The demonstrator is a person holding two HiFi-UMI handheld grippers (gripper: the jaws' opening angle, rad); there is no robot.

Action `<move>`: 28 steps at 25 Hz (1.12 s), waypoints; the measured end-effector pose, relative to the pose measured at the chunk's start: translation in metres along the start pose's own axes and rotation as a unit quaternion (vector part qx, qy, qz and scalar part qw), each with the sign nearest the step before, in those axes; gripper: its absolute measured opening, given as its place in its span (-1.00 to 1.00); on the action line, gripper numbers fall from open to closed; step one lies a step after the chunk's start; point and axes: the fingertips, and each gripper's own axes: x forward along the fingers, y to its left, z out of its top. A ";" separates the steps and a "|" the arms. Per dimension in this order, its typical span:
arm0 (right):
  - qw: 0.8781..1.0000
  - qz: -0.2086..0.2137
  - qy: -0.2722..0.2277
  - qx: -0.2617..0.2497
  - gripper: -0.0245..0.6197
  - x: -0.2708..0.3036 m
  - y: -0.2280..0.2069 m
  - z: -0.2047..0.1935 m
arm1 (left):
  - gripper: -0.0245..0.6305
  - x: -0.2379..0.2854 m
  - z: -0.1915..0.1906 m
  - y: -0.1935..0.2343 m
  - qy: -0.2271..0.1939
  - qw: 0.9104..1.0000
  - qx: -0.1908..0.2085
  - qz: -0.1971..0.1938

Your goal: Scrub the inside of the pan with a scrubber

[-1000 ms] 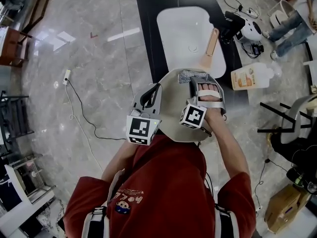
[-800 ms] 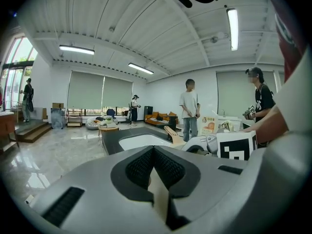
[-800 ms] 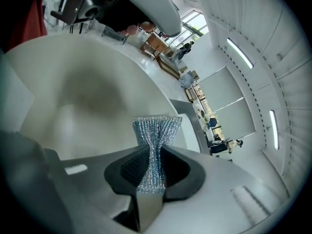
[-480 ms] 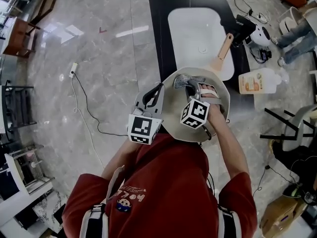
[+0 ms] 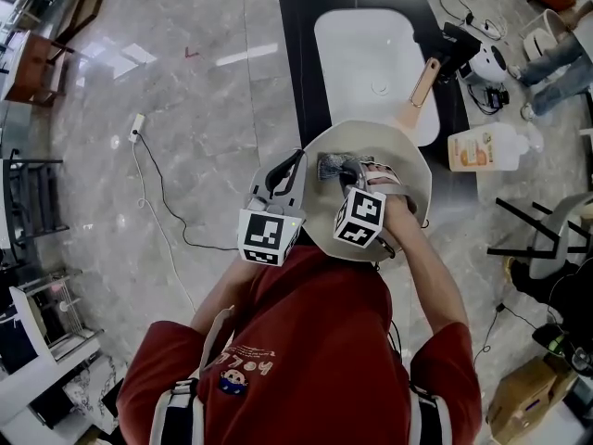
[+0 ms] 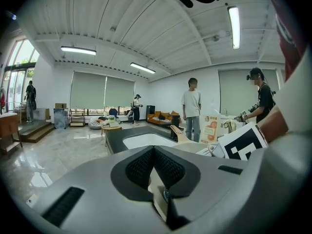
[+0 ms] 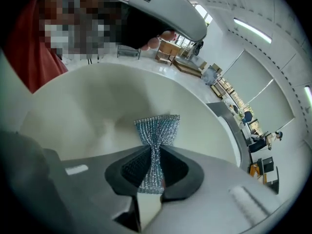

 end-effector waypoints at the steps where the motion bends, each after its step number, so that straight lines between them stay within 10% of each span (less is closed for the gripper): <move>1: 1.000 0.005 -0.002 0.001 -0.70 -0.002 0.004 0.001 | -0.91 0.000 0.000 -0.001 -0.001 1.000 0.000 -0.001; 28: 0.992 0.100 0.066 0.042 -0.80 -0.050 0.087 -0.036 | -0.91 0.005 -0.004 -0.040 -0.008 0.999 0.000 -0.049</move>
